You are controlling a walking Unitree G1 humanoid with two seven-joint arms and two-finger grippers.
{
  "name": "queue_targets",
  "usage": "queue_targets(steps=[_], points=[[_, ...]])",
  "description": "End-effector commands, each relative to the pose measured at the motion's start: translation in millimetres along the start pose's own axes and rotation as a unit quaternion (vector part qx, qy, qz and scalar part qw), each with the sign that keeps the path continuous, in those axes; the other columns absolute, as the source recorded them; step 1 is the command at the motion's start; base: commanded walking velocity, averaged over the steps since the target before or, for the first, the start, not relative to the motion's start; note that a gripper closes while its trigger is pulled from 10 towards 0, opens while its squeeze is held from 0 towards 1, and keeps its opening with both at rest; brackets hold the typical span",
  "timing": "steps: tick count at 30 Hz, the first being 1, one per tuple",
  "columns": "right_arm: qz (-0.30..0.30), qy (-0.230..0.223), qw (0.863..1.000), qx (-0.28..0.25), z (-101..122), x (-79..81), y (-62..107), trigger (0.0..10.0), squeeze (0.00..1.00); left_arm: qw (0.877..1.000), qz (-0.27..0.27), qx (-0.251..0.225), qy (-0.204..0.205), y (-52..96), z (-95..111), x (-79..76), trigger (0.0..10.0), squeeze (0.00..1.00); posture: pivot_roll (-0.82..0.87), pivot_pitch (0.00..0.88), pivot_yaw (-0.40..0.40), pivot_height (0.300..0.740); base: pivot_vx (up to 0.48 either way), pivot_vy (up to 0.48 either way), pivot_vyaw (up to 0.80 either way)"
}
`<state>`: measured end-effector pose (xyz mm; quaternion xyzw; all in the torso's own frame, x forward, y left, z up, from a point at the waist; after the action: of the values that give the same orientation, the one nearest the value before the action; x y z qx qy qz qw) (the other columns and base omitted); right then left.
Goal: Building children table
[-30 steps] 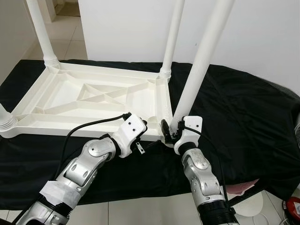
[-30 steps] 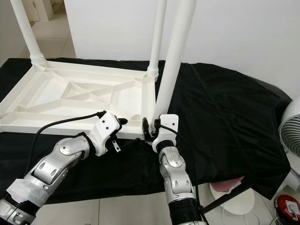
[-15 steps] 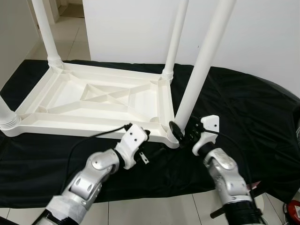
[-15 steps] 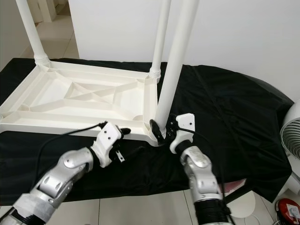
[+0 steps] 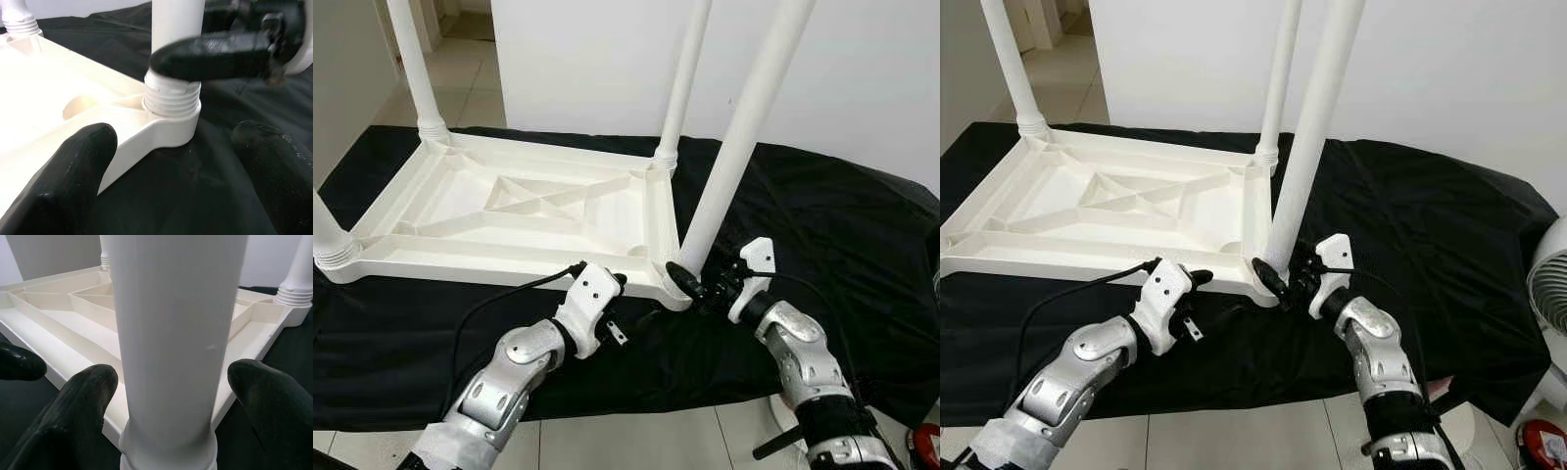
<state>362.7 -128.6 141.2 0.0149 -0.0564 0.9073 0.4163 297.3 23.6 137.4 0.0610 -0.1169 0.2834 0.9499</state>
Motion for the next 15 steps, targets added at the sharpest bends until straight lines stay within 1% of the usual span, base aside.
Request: queue_targets(steps=[1,3,4,5,7,9,10,12,13,15], points=[[0.007,0.006,1.0,0.008,-3,-0.5,0.2,10.0,0.0,1.0,0.011,0.004,0.002,0.4,0,1.1,10.0,0.0,0.08,0.0,-0.081,0.74,0.0,0.0,0.0],[0.021,0.007,1.0,0.011,-6,3.2,-9.0,10.0,0.0,1.0,0.01,0.004,0.002,0.2,2,3.1,10.0,0.0,0.08,0.0,-0.07,0.74,0.0,0.0,0.0],[0.021,0.007,1.0,0.011,-6,3.2,-9.0,10.0,0.0,1.0,0.01,0.004,0.002,0.2,2,3.1,10.0,0.0,0.08,0.0,-0.07,0.74,0.0,0.0,0.0],[0.027,0.007,1.0,0.013,-7,5.0,-12.8,10.0,0.0,1.0,0.009,0.005,0.002,0.3,3,4.0,10.0,0.0,0.08,0.0,-0.07,0.74,0.0,0.0,0.0],[0.027,0.007,1.0,0.013,-7,5.0,-12.8,10.0,0.0,1.0,0.009,0.005,0.002,0.3,3,4.0,10.0,0.0,0.08,0.0,-0.07,0.74,0.0,0.0,0.0],[0.04,0.009,0.999,0.017,-9,9.2,-21.0,10.0,0.0,1.0,0.005,0.005,0.0,0.4,4,3.9,10.0,0.0,0.09,0.0,-0.071,0.74,0.0,0.0,0.0],[0.045,0.007,0.999,0.017,-9,11.5,-24.6,3.8,0.0,1.0,0.003,0.006,-0.003,0.3,5,3.4,10.0,0.0,0.09,0.0,-0.072,0.74,0.0,0.0,0.0],[0.049,0.006,0.999,0.016,-10,12.8,-27.2,3.8,0.0,1.0,0.002,0.006,-0.004,0.2,5,3.0,10.0,0.0,0.1,0.0,-0.073,0.74,0.0,0.0,0.0],[0.056,0.006,0.998,0.019,-12,14.5,-29.6,0.0,0.0,1.0,0.003,0.006,-0.004,0.2,5,2.8,10.0,0.0,0.1,0.0,-0.075,0.74,0.0,0.0,0.0],[0.057,0.007,0.998,0.023,-15,14.4,-29.7,0.0,0.0,1.0,0.005,0.006,-0.004,0.0,6,2.6,10.0,0.0,0.1,0.0,-0.081,0.74,0.0,0.0,0.0]])
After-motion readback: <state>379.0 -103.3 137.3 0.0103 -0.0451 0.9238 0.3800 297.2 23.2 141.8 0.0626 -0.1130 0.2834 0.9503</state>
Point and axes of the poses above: a point about 5 cm out from each wrist's last joint towards the gripper, its own y axis pointing back from the gripper into the wrist, its own z axis along the axis of the wrist's last joint, x = y × z, the point moved 5 cm from there along -y, pointing out of the wrist towards the gripper, and after that the axes turned 8 degrees about -y, right-handed, at the moved point
